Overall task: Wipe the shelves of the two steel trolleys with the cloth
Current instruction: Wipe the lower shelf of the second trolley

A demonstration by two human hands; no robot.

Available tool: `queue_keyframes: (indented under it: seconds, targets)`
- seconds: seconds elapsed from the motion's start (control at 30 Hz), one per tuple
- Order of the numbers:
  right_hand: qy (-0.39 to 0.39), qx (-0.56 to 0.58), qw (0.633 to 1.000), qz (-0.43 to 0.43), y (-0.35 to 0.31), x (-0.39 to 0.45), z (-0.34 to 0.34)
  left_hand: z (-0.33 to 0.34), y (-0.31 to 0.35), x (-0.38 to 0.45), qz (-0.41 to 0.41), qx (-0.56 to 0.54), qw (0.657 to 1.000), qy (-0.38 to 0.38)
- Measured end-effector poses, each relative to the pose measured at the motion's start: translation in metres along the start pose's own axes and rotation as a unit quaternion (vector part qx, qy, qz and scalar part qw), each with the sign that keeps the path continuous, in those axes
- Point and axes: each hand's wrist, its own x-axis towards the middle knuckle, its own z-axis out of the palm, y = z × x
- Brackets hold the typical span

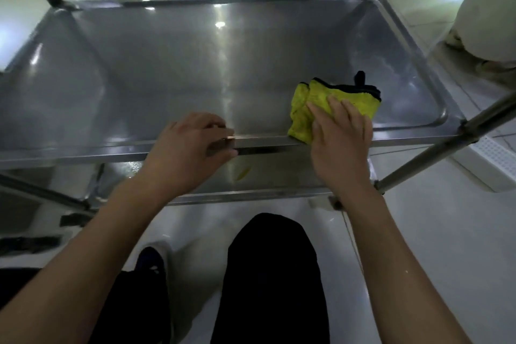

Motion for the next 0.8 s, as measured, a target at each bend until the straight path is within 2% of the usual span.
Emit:
queue_keyframes:
  seconds: [0.13,0.37,0.63,0.8]
  targets:
    - [-0.024,-0.003,1.0,0.013,-0.007,-0.001,-0.002,0.003,-0.02,-0.02,-0.015,0.02,0.998,0.053]
    - [-0.041,-0.006,0.999,-0.032,-0.021,0.022,-0.003,0.004,-0.029,-0.017,-0.015,0.01,0.996,0.083]
    - [-0.043,0.12,0.992,0.009,-0.035,0.046,-0.01,0.008,-0.04,-0.001,-0.017,0.0,0.995,0.099]
    - [-0.01,0.161,0.986,-0.035,-0.045,0.013,-0.007,0.012,-0.044,0.005,-0.009,0.008,0.996,0.091]
